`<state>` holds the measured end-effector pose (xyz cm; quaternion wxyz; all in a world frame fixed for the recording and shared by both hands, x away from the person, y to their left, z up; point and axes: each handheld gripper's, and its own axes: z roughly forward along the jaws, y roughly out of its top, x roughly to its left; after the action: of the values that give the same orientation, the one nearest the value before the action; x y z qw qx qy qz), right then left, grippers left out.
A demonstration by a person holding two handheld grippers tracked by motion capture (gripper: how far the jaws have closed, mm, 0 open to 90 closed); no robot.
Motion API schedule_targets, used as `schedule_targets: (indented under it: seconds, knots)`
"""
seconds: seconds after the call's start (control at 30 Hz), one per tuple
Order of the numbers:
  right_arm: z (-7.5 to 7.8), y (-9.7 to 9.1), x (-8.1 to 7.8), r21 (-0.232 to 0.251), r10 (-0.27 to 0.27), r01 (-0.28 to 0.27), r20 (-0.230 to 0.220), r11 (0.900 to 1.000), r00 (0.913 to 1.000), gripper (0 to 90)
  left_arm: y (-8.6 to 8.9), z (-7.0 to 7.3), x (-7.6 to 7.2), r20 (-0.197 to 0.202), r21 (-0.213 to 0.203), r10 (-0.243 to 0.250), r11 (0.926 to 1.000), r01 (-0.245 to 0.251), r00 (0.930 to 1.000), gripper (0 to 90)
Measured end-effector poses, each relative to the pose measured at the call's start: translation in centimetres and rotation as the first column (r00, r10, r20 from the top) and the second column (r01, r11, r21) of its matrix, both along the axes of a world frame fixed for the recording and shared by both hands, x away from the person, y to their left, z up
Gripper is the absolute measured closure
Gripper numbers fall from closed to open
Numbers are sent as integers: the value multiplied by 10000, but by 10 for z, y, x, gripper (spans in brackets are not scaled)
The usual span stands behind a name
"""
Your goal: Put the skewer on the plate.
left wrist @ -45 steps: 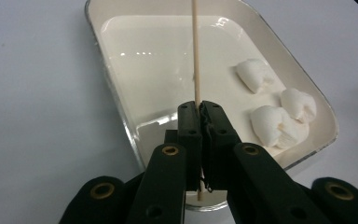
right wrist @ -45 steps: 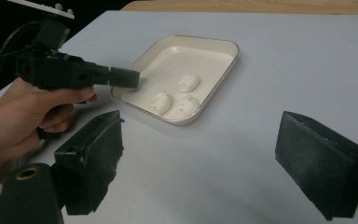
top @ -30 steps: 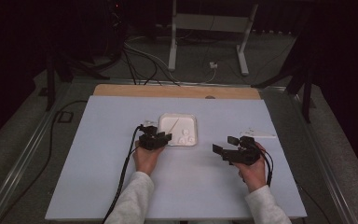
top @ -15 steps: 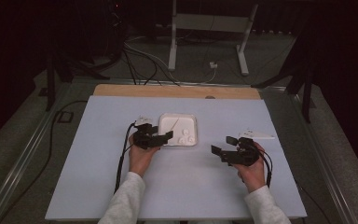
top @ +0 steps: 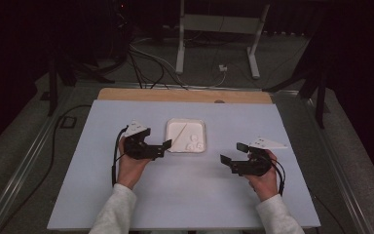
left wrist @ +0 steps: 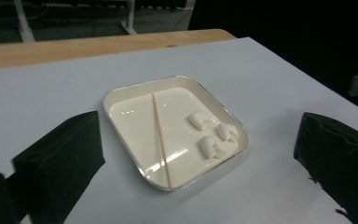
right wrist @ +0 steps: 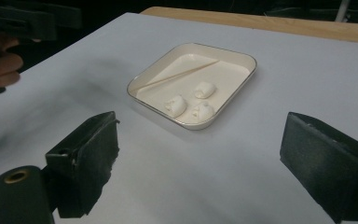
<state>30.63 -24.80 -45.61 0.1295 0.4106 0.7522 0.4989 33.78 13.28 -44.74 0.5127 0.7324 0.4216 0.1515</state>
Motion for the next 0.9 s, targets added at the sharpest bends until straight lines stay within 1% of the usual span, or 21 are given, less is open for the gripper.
schedule_targets:
  seconds: [0.07,0.17,0.23,0.33,0.37,0.47,0.5,0.57,0.63,0.7,0.77,0.8,0.9]
  knots:
    - [0,-1,-1,5,0,0,54,10000,10000,112,5,3,-6,273,24,-41,10000,40,9996,14]
    - [0,-3,-2,26,-17,17,111,10000,9999,110,14,7,-14,648,-142,-202,9997,212,9977,10]
    - [0,-4,-4,-137,-45,48,247,9999,9997,110,20,9,-20,921,-73,-200,9998,208,9956,9]
    - [-1,-6,-7,-389,-36,53,436,9992,9990,109,31,10,-29,1315,-107,-59,9999,74,9913,9]
    - [-2,-6,-8,-403,-52,69,426,9992,9991,110,34,10,-32,1449,-115,30,9999,-13,9894,9]
    - [-4,-10,-9,-367,-112,128,438,9992,9990,108,45,8,-43,1799,64,330,9994,-347,9831,9]
    - [-4,-11,-10,-345,-130,145,446,9993,9989,104,48,7,-47,1914,47,422,9990,-439,9806,9]
    - [-5,-13,-11,-283,-134,148,489,9995,9987,100,56,5,-53,2030,6,564,9983,-577,9775,10]
    - [-6,-15,-12,-193,-132,143,556,9997,9984,90,62,3,-58,2035,29,735,9971,-757,9763,9]
    - [-6,-17,-15,-122,-43,53,751,9999,9972,79,67,1,-63,2152,-25,877,9960,-892,9726,10]
    - [-7,-19,-17,-163,-22,38,989,9999,9951,62,71,0,-67,2262,195,937,9947,-1007,9696,10]
    - [-7,-20,-18,-125,-43,57,1060,9999,9944,56,73,-1,-69,2310,226,944,9945,-1023,9684,9]
    - [-8,-26,-22,25,-51,48,1167,10000,9932,40,78,-2,-73,2427,358,955,9936,-1073,9654,9]
